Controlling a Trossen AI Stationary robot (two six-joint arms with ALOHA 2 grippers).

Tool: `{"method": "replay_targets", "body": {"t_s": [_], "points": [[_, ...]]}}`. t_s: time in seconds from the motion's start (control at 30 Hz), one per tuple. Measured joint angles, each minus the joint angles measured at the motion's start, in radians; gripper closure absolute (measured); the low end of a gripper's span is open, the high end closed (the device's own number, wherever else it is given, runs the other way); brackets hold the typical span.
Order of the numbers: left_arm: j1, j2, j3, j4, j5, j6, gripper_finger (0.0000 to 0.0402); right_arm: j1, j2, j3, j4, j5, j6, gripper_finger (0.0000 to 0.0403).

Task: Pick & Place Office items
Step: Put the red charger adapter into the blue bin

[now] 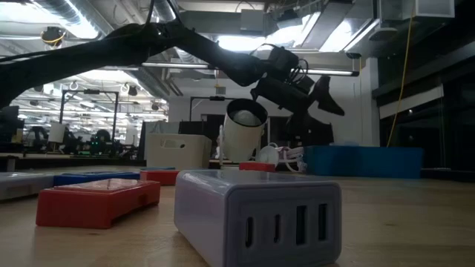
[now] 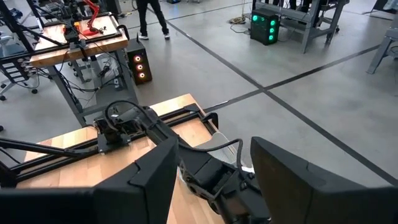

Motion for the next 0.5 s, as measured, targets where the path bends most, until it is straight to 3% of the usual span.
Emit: {"method": "replay_targets", "body": {"t_s": [0.27,0.37,0.5], "points": [[-0.012,-0.036,0.0,-0.04,0.028,0.026,0.0079,-0.001,0.0,0.0,0.0,0.0,0.0,0.0194],[-0.037,-0.108,0.0,-0.176,-0.026,0.12,0.0086,-0.001,0.0,0.0,0.0,0.0,-0.012,0.0195],[-0.074,-0.219,0.002,-0.485,-0.195,0.24,0.0091,-0.001,0.0,0.0,0.0,0.0,-0.016,0.0195]]}}
